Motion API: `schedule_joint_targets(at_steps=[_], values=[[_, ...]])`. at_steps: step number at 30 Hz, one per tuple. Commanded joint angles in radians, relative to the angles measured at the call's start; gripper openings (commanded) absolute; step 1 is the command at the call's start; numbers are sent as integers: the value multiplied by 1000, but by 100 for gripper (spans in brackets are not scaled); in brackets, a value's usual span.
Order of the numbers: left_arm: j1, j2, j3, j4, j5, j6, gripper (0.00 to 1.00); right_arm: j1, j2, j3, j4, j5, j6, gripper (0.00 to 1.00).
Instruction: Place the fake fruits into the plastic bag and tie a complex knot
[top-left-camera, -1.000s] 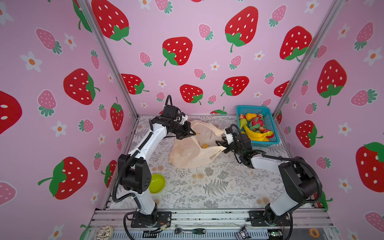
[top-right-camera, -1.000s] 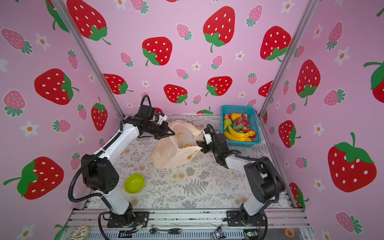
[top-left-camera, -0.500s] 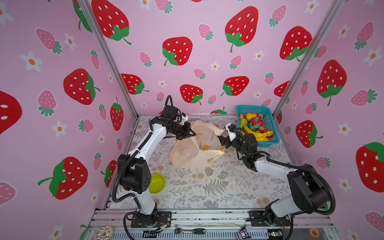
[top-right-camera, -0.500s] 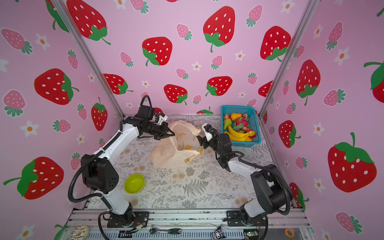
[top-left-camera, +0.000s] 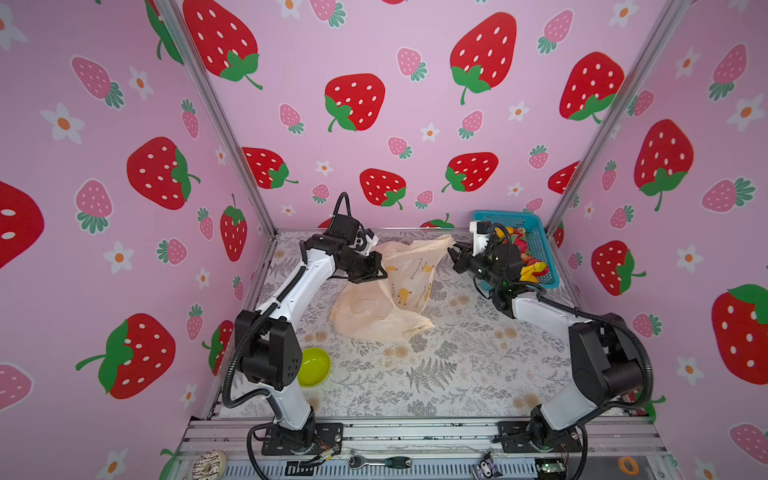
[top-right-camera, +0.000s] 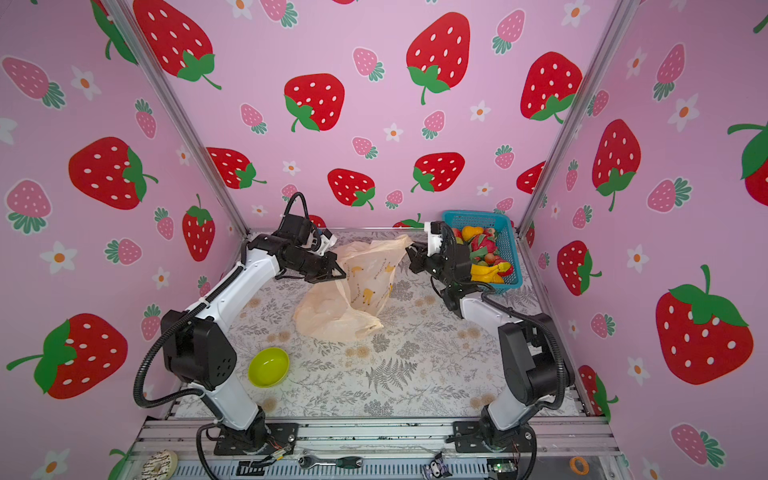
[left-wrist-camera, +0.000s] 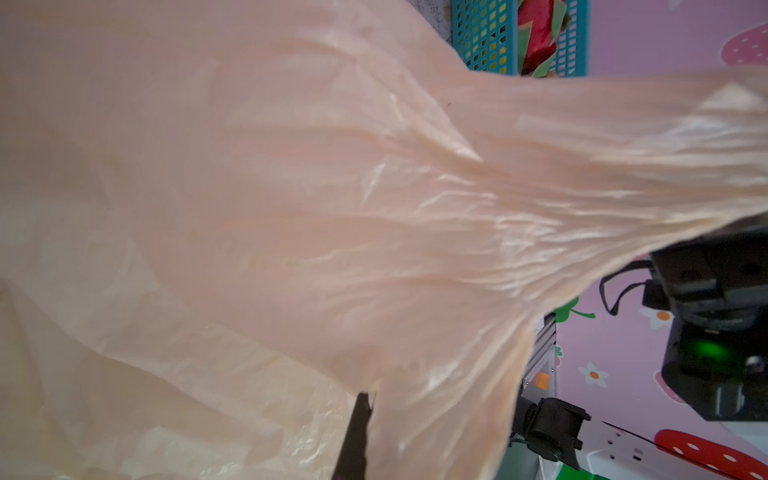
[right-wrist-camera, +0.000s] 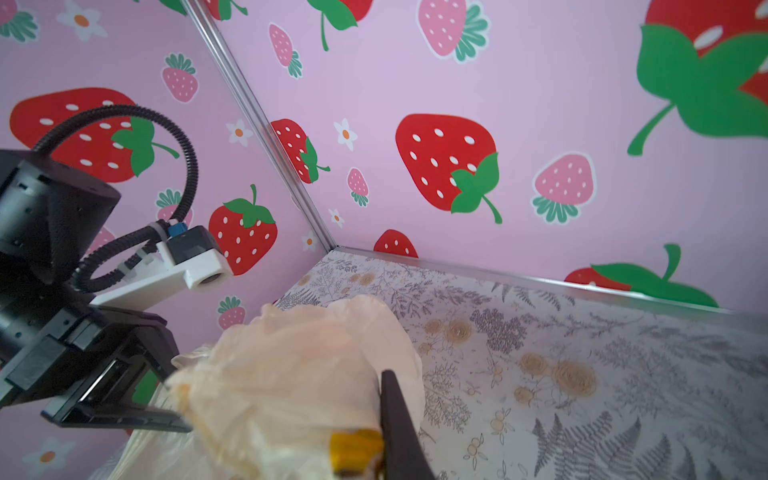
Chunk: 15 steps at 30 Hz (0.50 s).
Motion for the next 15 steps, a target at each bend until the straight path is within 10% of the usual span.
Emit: schedule_joint_targets(at_steps=[1,6,15], values=[[-1,-39,-21,33,2,34,0,-5,48,28,-47,-135,174,10],[-2,-36,-74,172,127,-132,0,-16,63,77,-193,-137,31,18],[0,-65,-222,489,163,-488,0,-19,-78,88,-602,83,-308,67]])
